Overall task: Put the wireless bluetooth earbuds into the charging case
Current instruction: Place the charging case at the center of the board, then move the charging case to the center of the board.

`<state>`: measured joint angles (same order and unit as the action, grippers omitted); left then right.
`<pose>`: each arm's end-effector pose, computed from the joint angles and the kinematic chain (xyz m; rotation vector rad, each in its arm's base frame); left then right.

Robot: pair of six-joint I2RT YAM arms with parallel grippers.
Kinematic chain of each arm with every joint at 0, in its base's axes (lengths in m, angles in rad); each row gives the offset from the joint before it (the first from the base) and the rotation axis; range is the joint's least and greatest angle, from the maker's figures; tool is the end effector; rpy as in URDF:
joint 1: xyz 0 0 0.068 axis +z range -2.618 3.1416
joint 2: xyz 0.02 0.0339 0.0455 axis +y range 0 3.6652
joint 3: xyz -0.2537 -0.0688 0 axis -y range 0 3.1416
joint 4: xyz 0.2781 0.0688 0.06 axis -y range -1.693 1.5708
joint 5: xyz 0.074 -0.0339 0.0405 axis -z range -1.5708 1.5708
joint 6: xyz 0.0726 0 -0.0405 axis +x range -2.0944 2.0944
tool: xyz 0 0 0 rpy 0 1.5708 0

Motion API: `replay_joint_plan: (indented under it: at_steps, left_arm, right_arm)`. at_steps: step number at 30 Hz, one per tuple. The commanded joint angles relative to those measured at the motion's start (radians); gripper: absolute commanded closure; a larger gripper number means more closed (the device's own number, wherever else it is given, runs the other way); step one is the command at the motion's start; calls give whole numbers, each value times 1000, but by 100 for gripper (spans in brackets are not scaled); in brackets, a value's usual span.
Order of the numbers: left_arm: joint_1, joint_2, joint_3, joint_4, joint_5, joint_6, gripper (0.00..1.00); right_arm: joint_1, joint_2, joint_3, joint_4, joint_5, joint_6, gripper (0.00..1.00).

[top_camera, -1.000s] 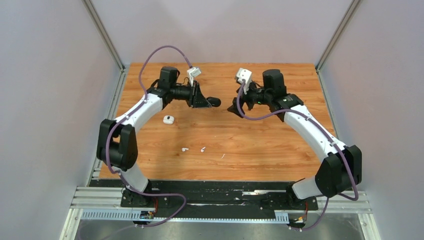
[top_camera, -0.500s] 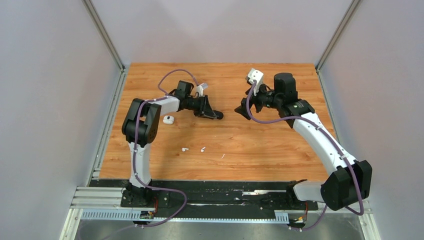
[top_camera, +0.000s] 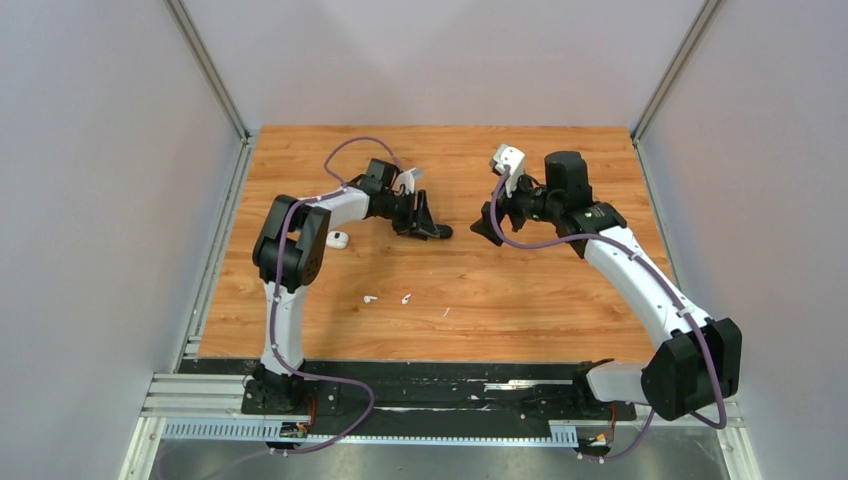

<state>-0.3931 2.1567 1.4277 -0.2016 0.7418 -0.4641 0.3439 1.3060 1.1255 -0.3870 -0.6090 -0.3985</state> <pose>0.4282 -0.2306 0.0821 0.2408 2.5897 -1.2678 0.3160 0.1573 0.2957 -1.0748 1.7854 0.6144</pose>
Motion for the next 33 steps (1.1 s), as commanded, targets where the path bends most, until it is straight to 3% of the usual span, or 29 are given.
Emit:
replay_joint_plan:
  at_steps: [1, 4, 6, 11, 15, 21, 33]
  left_arm:
    - [32, -123, 70, -275, -189, 161, 41]
    - [47, -159, 136, -536, -253, 322, 38]
    - [73, -208, 156, -603, -254, 390, 36]
    - [162, -376, 111, -577, -384, 428, 34]
    - [238, -385, 110, -595, -570, 522, 32]
    - [384, -375, 41, -628, -614, 475, 29]
    - [390, -200, 41, -670, -537, 295, 22]
  right_arm:
    - [0, 12, 51, 9, 19, -16, 0]
    - [0, 20, 58, 9, 22, -22, 0]
    - [0, 24, 60, 10, 20, -20, 0]
    - [0, 32, 66, 12, 11, -16, 0]
    - [0, 43, 76, 12, -2, -23, 1]
    - [0, 63, 83, 12, -10, -31, 1]
    - [1, 63, 83, 10, -10, -20, 2]
